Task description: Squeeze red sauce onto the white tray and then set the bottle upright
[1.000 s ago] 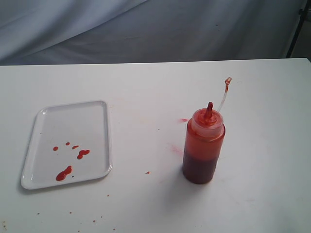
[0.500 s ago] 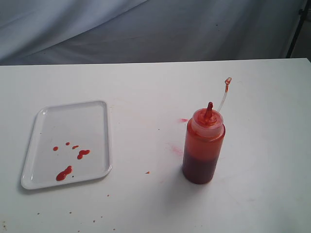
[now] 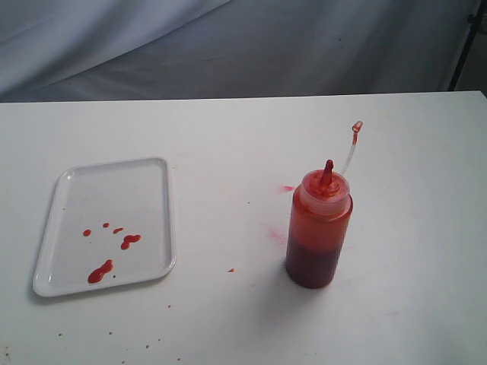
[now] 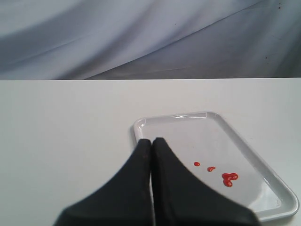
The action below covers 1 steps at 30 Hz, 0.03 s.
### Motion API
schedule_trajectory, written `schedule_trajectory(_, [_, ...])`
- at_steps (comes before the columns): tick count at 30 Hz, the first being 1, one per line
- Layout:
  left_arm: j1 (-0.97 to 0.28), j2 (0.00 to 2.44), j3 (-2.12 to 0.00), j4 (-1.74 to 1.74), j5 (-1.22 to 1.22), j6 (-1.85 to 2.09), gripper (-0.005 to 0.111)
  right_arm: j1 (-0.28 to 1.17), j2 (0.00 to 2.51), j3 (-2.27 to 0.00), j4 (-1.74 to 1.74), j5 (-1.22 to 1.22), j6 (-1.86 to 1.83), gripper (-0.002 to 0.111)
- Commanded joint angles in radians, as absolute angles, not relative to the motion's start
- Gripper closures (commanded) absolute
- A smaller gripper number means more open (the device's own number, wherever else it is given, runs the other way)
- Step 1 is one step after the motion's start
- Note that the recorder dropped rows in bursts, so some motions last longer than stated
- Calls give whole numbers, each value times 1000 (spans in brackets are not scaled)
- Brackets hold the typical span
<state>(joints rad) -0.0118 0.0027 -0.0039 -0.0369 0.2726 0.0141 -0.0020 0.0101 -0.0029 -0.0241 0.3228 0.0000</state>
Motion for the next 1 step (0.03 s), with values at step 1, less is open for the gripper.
schedule_trajectory(1, [-10, 0, 0, -42, 265, 15, 107, 0, 5, 0, -16, 324, 9, 108])
